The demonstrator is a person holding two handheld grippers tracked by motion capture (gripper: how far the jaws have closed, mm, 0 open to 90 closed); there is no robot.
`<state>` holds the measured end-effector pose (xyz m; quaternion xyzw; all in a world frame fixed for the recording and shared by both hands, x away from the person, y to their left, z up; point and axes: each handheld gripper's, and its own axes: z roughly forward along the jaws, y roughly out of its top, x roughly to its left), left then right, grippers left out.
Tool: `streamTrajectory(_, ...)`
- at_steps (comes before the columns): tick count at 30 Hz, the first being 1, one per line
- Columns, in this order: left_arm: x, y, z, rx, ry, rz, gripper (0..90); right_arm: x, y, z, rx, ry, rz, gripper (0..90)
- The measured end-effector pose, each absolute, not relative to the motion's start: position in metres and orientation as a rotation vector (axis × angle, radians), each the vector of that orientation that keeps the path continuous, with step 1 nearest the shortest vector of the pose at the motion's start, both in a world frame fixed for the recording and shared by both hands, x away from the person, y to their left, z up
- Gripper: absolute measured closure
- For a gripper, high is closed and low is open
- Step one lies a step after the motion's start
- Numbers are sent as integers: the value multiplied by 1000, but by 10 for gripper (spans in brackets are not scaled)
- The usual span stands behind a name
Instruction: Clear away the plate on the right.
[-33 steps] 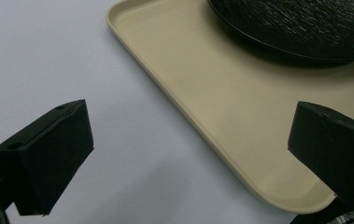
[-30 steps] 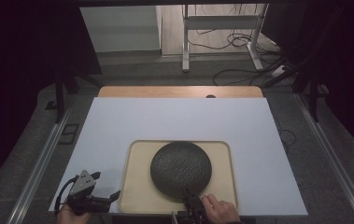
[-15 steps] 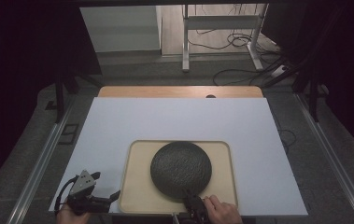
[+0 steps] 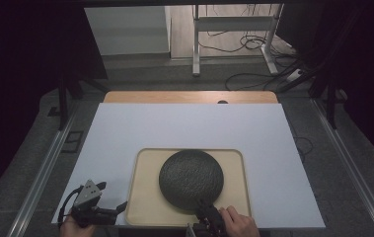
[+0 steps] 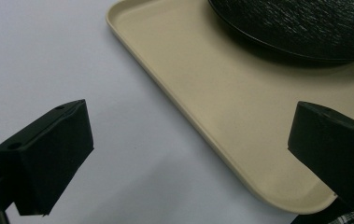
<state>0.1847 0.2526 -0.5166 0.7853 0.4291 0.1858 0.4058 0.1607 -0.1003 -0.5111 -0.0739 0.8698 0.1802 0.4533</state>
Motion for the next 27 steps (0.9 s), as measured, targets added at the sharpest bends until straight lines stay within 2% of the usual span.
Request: streamTrajectory(27,185,253,-516,1980,1083,469,0,181,-119,-501,30,2210,564,516)
